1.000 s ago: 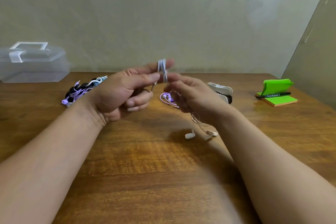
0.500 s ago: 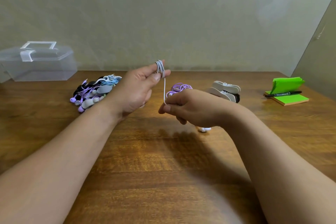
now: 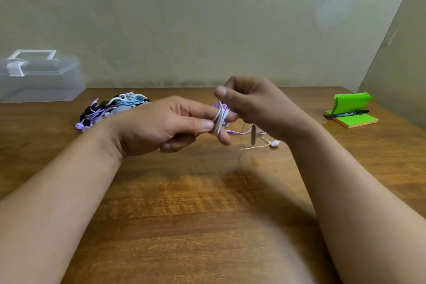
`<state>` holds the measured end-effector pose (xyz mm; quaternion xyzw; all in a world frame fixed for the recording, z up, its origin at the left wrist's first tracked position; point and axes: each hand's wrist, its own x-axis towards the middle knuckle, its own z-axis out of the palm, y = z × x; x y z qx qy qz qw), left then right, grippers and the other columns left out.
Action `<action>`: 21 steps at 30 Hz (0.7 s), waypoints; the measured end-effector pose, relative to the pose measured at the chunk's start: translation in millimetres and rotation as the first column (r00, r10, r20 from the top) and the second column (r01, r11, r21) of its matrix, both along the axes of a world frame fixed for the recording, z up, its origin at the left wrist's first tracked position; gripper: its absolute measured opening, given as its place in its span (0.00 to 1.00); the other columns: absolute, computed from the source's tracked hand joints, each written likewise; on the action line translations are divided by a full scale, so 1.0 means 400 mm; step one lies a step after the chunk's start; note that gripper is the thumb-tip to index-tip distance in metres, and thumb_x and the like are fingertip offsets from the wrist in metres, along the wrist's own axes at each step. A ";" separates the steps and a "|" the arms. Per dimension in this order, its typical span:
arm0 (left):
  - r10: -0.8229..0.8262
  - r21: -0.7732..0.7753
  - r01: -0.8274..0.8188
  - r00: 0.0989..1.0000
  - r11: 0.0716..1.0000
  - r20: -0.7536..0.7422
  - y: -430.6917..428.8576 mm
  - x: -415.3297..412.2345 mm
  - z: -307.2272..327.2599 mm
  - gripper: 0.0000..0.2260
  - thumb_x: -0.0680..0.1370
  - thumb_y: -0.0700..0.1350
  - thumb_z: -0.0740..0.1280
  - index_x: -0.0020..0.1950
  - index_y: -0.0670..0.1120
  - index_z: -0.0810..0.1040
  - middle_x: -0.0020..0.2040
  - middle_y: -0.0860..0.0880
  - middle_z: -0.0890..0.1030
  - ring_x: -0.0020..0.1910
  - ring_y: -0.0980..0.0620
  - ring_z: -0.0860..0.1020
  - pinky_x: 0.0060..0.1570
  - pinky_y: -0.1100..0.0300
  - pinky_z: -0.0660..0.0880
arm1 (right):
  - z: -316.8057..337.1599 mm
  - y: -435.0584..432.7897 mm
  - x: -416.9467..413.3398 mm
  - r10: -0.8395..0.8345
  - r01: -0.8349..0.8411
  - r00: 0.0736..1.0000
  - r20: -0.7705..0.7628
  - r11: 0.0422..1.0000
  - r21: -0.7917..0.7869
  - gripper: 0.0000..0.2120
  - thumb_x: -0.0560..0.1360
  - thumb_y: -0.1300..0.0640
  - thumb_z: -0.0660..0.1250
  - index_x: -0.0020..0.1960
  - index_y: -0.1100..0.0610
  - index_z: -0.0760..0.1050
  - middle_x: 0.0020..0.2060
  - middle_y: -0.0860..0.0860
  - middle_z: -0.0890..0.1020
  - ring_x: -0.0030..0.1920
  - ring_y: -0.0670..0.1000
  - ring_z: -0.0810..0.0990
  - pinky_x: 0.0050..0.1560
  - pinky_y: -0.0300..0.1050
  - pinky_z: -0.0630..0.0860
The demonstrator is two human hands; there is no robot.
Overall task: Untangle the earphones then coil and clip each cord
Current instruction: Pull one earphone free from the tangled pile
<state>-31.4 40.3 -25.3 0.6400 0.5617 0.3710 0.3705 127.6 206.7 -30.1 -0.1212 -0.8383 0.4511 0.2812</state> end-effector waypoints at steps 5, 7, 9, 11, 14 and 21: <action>0.057 0.206 -0.163 0.896 0.965 0.439 0.020 -0.012 0.000 0.19 0.84 0.41 0.58 0.74 0.47 0.75 0.68 0.46 0.81 0.19 0.60 0.59 0.22 0.62 0.52 | -0.038 -0.006 -0.027 0.130 -0.138 0.990 -0.047 0.947 -0.289 0.18 0.83 0.45 0.65 0.46 0.60 0.76 0.29 0.49 0.70 0.27 0.46 0.64 0.27 0.38 0.60; 0.159 0.235 -0.297 0.869 0.926 0.468 0.034 -0.032 -0.007 0.18 0.86 0.40 0.57 0.74 0.49 0.74 0.68 0.48 0.81 0.19 0.60 0.59 0.21 0.63 0.54 | -0.045 -0.018 -0.030 0.141 -0.126 0.989 0.052 0.966 -0.228 0.16 0.85 0.48 0.63 0.49 0.61 0.78 0.31 0.51 0.72 0.28 0.48 0.67 0.27 0.38 0.63; 0.312 0.249 -0.424 0.868 0.871 0.386 0.041 -0.050 -0.015 0.18 0.87 0.40 0.56 0.75 0.52 0.74 0.67 0.51 0.82 0.19 0.59 0.61 0.21 0.63 0.58 | -0.042 -0.034 -0.032 0.159 -0.132 0.974 0.163 0.977 -0.166 0.15 0.86 0.50 0.64 0.53 0.63 0.80 0.34 0.53 0.75 0.29 0.48 0.69 0.28 0.38 0.65; 0.483 0.284 -0.506 0.863 0.815 0.149 0.044 -0.057 -0.025 0.17 0.87 0.41 0.58 0.74 0.54 0.75 0.66 0.56 0.83 0.26 0.60 0.62 0.34 0.57 0.79 | -0.031 -0.043 -0.029 0.178 -0.156 0.956 0.232 0.981 -0.112 0.14 0.85 0.50 0.66 0.54 0.62 0.81 0.35 0.53 0.77 0.30 0.48 0.70 0.29 0.38 0.66; 0.525 0.329 -0.438 0.811 0.837 -0.257 0.038 -0.064 -0.037 0.16 0.86 0.42 0.62 0.71 0.56 0.79 0.65 0.61 0.82 0.65 0.64 0.77 0.76 0.49 0.67 | -0.013 -0.042 -0.024 0.110 -0.111 0.978 0.179 0.994 -0.005 0.13 0.83 0.48 0.69 0.51 0.58 0.83 0.33 0.50 0.79 0.32 0.48 0.70 0.32 0.42 0.67; 0.135 -0.001 -0.144 0.930 0.990 -0.342 0.009 -0.026 0.006 0.13 0.86 0.37 0.61 0.56 0.43 0.85 0.30 0.62 0.80 0.26 0.63 0.72 0.31 0.71 0.68 | 0.001 0.009 -0.003 0.020 -0.031 0.998 -0.064 0.986 -0.166 0.07 0.80 0.58 0.72 0.49 0.61 0.76 0.26 0.44 0.77 0.25 0.42 0.69 0.28 0.35 0.65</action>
